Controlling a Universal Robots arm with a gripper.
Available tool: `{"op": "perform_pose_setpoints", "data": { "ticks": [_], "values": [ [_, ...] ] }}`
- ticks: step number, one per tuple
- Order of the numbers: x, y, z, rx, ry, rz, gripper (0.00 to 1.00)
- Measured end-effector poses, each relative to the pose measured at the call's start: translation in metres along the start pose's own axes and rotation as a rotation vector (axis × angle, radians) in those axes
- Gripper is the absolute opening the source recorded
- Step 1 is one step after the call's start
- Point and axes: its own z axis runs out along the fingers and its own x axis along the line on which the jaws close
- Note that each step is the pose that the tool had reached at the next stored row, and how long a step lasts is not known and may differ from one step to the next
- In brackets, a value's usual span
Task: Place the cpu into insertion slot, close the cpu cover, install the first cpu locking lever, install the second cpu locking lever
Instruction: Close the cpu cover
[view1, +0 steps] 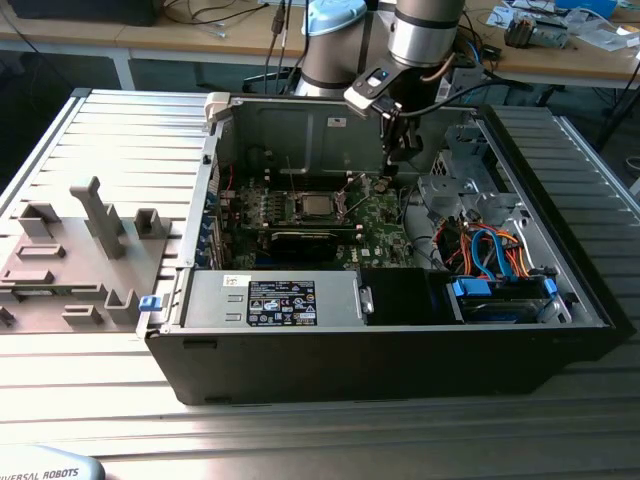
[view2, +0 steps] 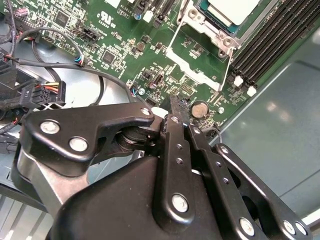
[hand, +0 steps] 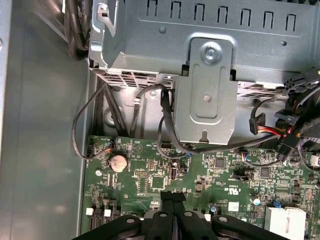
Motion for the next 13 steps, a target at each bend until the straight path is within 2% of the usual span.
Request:
{"op": "perform_pose_setpoints", "data": {
  "ticks": [5,7,13],
  "values": [
    [-0.0002,0.0021,0.0006,0.0000,0.0000,0.001,0.11],
    [-0.0001,0.0021,0.0019,0.0001,0.0028,0.007,0.11],
    [0.0001,0.0019,0.0050,0.0001,0.0231,0.036,0.11]
  ]
}}
